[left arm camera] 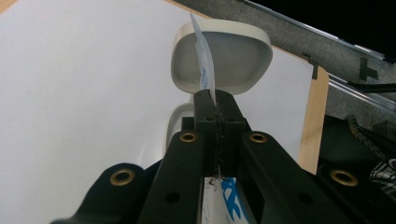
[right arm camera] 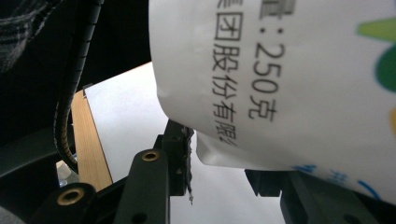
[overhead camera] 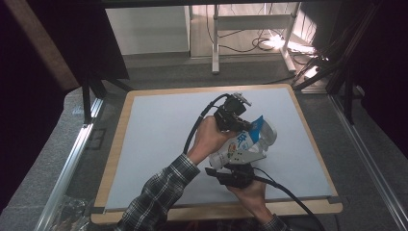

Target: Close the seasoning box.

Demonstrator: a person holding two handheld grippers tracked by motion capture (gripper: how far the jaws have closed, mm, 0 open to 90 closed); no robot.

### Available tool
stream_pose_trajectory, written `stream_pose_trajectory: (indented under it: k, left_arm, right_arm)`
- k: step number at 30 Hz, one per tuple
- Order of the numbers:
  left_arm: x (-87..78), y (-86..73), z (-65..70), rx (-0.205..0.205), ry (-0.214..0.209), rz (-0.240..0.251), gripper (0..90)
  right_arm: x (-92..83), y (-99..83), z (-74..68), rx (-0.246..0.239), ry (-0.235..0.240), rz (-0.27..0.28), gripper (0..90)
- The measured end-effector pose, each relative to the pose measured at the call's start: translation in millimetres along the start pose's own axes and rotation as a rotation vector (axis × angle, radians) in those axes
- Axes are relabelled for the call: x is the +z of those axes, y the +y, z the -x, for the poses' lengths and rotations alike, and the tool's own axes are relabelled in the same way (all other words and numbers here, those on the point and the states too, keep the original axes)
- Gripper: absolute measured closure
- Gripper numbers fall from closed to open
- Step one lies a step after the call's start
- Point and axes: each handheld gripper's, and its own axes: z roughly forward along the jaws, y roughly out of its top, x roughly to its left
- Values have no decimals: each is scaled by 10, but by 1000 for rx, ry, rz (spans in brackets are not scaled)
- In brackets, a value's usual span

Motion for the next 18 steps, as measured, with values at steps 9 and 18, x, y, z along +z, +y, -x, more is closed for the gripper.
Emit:
stream_pose_trajectory:
  k: [9,18]
  left_arm:
    - [-21,-14,11,11,-12,18,896]
    - [-56,-49,2,16,-15,31,895]
  right_arm:
    - [-2,-21,23,-2,-17,-11,637]
    - [5,-53,54,14,-29,-25,626]
